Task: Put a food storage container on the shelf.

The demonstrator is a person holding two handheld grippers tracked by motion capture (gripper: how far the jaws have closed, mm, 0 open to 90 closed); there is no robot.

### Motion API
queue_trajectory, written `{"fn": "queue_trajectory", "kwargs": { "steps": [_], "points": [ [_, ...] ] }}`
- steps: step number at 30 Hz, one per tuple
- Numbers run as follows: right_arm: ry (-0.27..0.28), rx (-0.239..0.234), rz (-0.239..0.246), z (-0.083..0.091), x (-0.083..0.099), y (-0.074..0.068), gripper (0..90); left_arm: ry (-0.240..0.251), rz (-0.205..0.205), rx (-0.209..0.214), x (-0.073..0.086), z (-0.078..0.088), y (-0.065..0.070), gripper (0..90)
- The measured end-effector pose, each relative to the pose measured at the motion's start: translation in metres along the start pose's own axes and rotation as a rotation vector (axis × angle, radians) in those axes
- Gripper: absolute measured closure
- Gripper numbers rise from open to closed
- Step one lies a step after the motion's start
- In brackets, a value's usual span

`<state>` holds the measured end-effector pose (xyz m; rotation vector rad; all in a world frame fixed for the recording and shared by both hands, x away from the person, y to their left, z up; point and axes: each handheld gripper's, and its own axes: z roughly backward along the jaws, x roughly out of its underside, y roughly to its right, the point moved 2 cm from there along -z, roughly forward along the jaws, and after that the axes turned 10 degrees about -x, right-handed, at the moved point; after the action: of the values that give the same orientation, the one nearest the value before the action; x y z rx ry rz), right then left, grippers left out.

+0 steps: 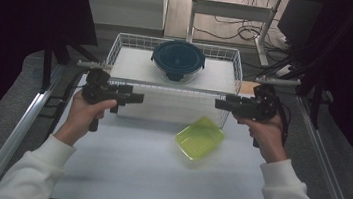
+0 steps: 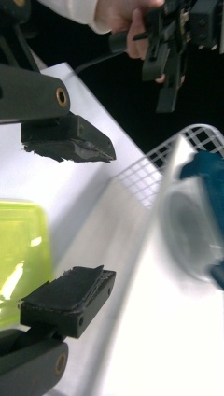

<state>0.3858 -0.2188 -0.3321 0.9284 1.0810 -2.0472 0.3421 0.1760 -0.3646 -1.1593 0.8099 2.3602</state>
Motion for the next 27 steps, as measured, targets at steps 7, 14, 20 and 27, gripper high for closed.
{"fn": "queue_trajectory", "kwargs": {
  "steps": [7,14,20,27],
  "points": [
    [-0.052,0.062,0.012,0.009,0.053,0.003,35.4,-0.047,-0.029,-0.027,0.049,0.003,0.009,27.8],
    [-0.115,0.083,-0.002,0.008,0.093,0.004,35.7,-0.112,-0.089,-0.108,0.089,-0.005,0.015,27.2],
    [-0.144,0.086,-0.023,0.005,0.113,0.005,35.7,-0.120,-0.071,-0.127,0.109,-0.008,0.012,27.1],
    [-0.144,0.099,-0.046,0.001,0.119,0.013,35.4,-0.163,-0.061,-0.144,0.125,-0.014,0.006,26.8]
  ]
}}
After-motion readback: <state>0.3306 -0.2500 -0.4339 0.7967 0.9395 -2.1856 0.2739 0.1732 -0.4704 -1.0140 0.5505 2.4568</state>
